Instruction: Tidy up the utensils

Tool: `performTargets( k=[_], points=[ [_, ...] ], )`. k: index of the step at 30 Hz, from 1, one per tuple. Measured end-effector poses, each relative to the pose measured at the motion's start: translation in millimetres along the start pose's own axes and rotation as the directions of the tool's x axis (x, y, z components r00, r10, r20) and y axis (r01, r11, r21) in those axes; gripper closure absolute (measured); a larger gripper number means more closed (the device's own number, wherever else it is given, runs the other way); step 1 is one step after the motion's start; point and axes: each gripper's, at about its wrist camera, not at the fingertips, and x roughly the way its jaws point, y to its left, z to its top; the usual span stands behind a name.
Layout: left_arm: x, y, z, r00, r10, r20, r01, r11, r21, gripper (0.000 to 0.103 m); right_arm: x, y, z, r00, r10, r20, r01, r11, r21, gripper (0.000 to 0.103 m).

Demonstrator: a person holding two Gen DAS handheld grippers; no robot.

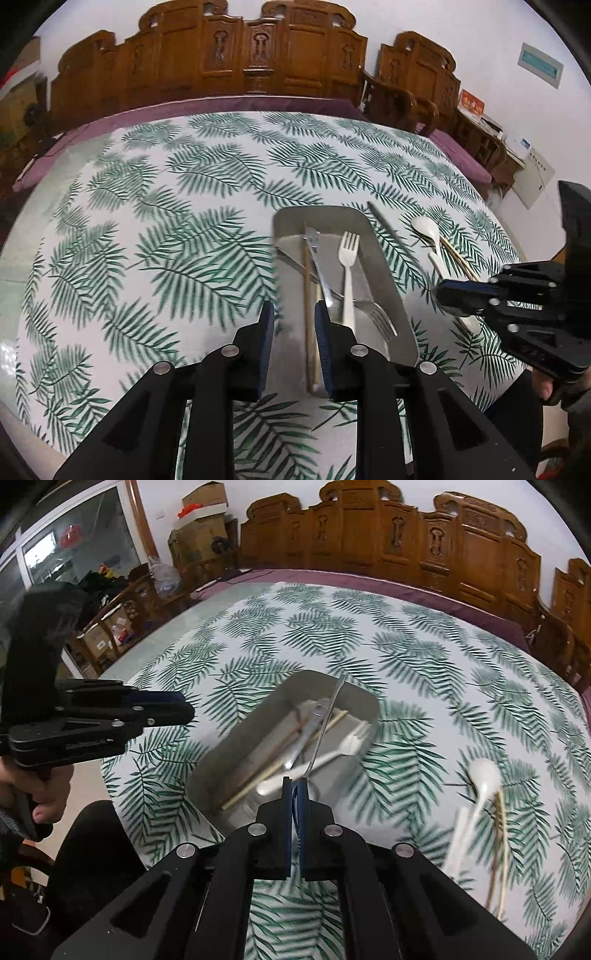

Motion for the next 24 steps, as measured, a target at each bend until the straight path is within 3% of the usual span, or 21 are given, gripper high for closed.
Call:
performTargets(
  k=[10, 24],
  points=[
    [-17.2, 28.1, -5.4, 1.0, 0.025, 0.019, -0.024, 0.999, -0.031, 0.08, 47.8, 17.6, 16.0, 0.997, 0.025, -0.067, -0.024, 1.0, 0.01, 0.1],
    [-23.7, 34.1, -11.8, 0.999, 0.037, 0.018, -0.036, 0.999, -0.034, 0.08, 103.9, 28.7, 27.2, 0.989, 0.048, -0.142, -0.034, 0.995, 0.098, 0.099]
  ],
)
